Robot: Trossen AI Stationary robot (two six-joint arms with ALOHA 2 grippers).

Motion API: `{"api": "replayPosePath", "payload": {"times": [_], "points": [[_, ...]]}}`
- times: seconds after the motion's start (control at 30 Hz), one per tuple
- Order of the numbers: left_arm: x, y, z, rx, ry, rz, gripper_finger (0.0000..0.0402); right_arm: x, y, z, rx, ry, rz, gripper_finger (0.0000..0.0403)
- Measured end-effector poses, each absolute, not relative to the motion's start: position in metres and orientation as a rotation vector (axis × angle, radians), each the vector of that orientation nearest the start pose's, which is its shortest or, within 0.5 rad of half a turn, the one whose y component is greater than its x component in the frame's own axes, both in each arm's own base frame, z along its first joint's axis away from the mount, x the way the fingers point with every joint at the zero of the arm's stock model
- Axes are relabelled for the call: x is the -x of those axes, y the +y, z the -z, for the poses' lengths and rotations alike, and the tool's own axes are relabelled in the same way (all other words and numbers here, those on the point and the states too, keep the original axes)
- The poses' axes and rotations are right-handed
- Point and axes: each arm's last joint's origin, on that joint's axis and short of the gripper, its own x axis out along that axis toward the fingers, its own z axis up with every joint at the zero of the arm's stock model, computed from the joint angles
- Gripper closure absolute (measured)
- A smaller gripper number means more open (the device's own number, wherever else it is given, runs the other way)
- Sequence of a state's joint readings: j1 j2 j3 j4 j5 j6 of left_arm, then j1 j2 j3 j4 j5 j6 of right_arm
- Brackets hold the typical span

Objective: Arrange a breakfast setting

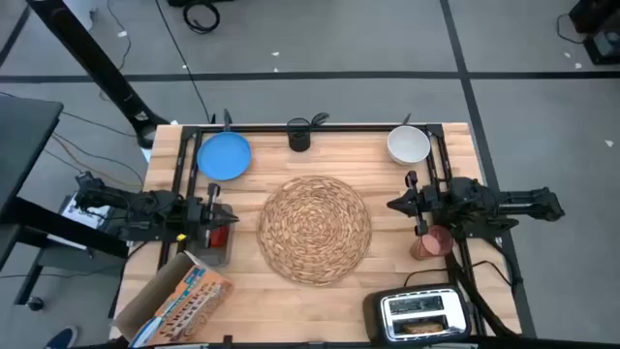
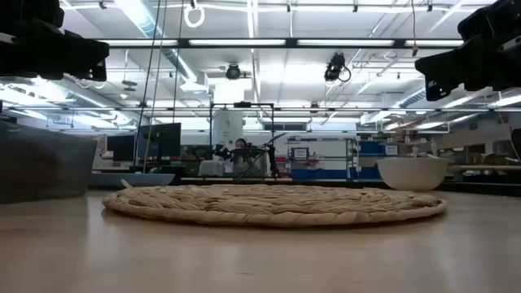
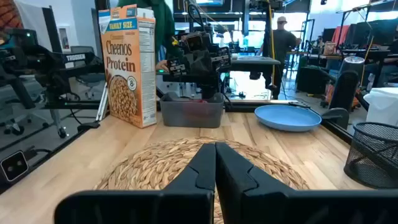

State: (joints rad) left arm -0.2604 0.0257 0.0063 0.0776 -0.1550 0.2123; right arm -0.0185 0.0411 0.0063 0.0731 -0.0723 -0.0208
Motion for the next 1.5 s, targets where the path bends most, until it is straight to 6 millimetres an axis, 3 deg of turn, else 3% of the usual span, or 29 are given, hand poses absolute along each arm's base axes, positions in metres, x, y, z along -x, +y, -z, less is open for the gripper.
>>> {"api": "replayPosePath", "payload": {"times": [1.37, 1.5], "points": [[-0.0962, -0.0210, -0.1722, -0.198, -0.079, 0.098, 0.0376, -0.0997, 0.0003, -0.1695, 0.023, -0.039, -0.054, 0.0393], [-0.0954, -0.0208, -0.1796, -0.037, -0.148, 0.101, 0.0376, -0.0997, 0.0002, -0.1695, 0.023, -0.039, -0.053, 0.0393]]}}
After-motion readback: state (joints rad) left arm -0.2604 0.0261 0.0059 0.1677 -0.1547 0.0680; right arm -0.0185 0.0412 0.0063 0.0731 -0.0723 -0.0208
